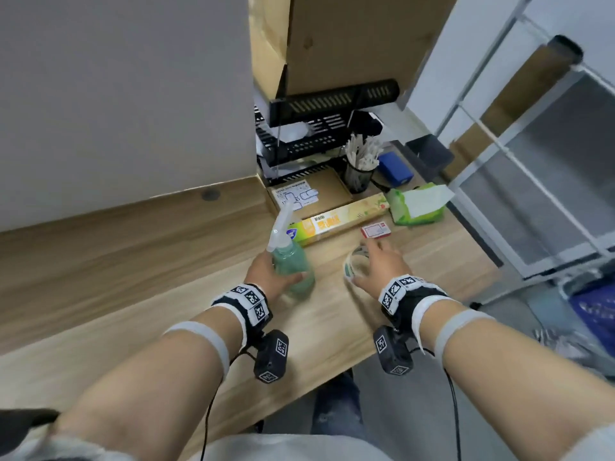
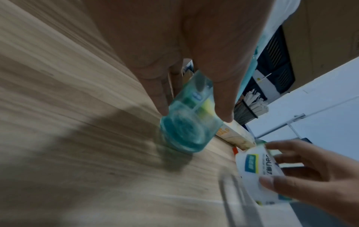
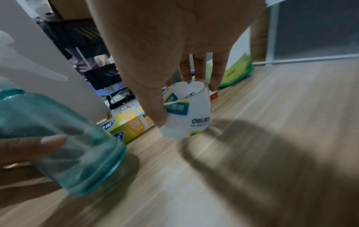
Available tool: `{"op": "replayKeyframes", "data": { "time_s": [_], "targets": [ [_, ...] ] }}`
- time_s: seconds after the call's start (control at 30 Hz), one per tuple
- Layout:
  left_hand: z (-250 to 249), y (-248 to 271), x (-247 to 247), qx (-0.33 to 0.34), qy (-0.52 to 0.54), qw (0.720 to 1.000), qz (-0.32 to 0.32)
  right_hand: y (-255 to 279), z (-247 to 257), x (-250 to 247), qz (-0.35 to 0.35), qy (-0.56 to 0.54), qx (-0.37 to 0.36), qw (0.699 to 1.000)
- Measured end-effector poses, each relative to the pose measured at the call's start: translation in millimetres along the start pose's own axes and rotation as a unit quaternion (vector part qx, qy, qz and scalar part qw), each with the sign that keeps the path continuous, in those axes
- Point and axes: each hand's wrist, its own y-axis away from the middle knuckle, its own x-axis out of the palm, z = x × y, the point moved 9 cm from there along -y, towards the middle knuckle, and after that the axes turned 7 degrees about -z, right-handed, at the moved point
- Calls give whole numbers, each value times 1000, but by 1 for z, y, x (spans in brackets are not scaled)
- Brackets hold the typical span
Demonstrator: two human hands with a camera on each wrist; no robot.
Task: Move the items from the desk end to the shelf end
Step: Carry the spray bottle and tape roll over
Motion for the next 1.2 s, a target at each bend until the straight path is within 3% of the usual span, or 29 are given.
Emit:
{"op": "replayKeyframes", "data": {
  "time_s": [0.13,0.3,0.63,0.83,1.0,1.2],
  "targets": [
    [-2,-12,23,-49,-18,997,-50,-58,8,16,18,47,-110,993],
    [-13,-15,39,-68,-35,990,-118,-87,16,32,44,71,-206,975],
    [-7,-3,40,-109,11,979,-172,-86,22,16,-11,66,-242,968],
    [-2,31,-20,-97,22,973,-210,-73,69,-15,-36,42,-252,966],
    [4,65,-90,-61,25,969,-239,-50,91,-58,-100,4,-190,977],
    [9,110,-153,-1,59,969,-239,17,135,-97,-160,-6,-192,968]
  ]
}}
